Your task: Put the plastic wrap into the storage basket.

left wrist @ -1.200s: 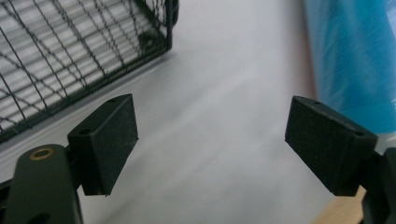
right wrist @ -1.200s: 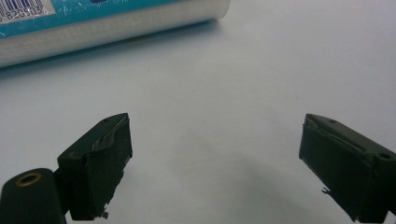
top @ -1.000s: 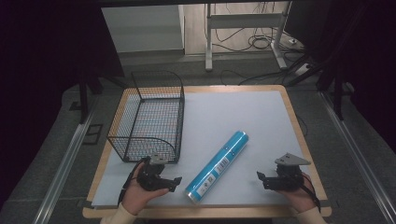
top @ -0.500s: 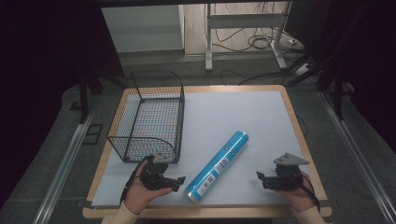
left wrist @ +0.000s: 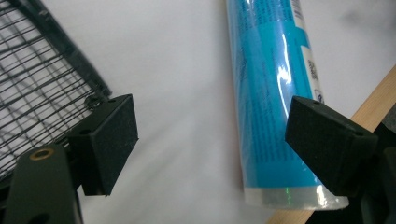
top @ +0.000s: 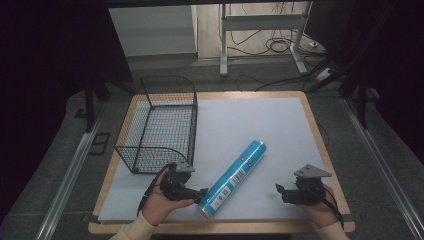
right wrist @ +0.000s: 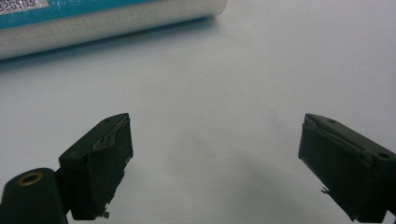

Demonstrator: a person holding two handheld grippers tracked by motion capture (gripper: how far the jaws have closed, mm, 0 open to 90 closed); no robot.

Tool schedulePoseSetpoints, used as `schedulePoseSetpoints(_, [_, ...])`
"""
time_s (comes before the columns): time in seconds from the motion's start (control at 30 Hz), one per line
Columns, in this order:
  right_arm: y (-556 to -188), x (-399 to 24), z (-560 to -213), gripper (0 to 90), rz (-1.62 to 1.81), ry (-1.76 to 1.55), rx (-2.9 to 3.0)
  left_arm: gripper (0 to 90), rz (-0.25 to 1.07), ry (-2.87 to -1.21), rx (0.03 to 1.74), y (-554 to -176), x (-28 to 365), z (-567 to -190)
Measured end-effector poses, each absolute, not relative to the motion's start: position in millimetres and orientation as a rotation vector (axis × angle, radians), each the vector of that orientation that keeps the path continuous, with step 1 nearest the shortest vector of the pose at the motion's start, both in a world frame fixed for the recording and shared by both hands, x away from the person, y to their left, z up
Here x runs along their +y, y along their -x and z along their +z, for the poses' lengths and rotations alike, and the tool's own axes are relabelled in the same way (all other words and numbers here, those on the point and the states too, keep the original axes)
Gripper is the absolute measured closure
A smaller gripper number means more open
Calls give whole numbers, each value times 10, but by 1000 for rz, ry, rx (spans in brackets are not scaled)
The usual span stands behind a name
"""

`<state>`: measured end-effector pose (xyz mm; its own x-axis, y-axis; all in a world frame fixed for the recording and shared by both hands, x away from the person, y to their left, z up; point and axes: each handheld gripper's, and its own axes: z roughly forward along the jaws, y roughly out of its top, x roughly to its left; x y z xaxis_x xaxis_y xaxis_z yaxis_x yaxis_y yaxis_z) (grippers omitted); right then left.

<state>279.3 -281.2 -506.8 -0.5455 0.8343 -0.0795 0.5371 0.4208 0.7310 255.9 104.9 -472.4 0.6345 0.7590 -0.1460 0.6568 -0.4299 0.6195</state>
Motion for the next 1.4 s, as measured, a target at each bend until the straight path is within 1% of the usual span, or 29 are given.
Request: schedulePoseSetpoints(1.4, [-2791,-2803,-5067,101,918,-1156,2249,156,176,-2271,1026,-2810,582,-4655])
